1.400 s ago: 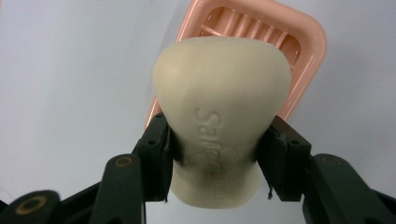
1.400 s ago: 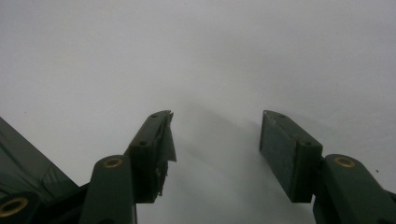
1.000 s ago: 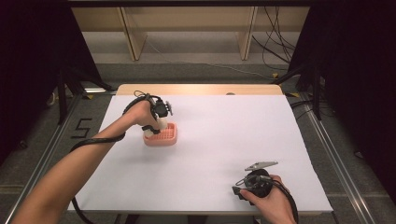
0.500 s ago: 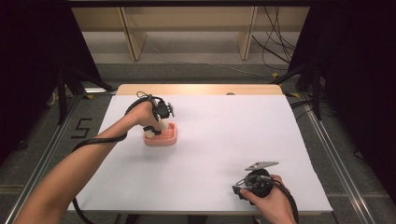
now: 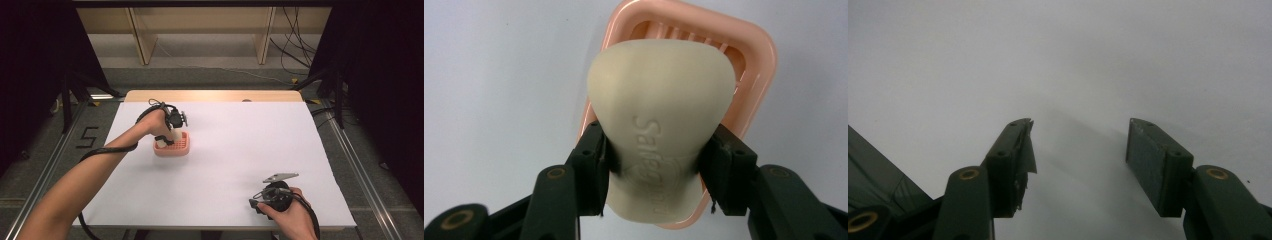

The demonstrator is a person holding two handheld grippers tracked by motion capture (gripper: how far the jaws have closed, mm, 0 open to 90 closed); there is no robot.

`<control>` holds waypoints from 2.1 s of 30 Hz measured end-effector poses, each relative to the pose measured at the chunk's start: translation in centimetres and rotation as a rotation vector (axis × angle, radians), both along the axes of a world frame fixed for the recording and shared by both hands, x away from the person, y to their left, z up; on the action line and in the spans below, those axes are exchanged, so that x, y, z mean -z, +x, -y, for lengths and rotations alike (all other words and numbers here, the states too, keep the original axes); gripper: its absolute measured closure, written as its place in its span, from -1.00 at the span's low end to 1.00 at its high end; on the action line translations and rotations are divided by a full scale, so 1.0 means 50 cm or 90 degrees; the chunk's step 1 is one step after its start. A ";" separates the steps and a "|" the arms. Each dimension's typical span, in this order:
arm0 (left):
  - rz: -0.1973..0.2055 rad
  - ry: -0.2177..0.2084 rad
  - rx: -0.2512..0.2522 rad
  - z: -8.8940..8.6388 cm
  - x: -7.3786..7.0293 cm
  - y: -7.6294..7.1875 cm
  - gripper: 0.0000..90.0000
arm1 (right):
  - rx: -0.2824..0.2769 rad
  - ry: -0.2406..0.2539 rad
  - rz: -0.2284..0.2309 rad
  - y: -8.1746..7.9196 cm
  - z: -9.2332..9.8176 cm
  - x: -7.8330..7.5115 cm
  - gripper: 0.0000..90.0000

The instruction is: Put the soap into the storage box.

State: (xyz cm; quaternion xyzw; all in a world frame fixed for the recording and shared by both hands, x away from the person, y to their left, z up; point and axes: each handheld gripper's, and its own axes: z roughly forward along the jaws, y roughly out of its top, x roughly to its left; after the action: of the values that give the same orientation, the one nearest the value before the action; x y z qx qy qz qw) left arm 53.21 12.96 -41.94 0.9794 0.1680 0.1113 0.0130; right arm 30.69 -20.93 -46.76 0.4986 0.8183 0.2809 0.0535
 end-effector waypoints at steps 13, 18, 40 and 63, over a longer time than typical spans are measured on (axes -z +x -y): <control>-0.001 -0.005 0.004 0.004 0.008 0.004 0.09 | 0.001 0.000 0.000 0.000 0.000 0.000 -0.02; 0.000 -0.001 0.017 0.005 0.010 0.006 0.09 | 0.002 0.000 -0.002 0.000 0.000 0.000 -0.02; -0.004 -0.010 0.018 0.005 0.019 0.014 0.09 | 0.000 0.001 -0.004 0.000 0.001 0.001 -0.02; -0.028 -0.070 -0.070 -0.004 0.022 0.021 -0.24 | -0.001 0.000 -0.005 -0.001 0.001 0.001 -0.02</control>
State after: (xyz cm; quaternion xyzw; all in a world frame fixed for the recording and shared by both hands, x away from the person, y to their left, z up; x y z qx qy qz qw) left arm 54.28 13.14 -43.03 0.9686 0.2278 0.0810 0.0572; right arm 30.62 -20.95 -46.81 0.4992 0.8188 0.2789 0.0499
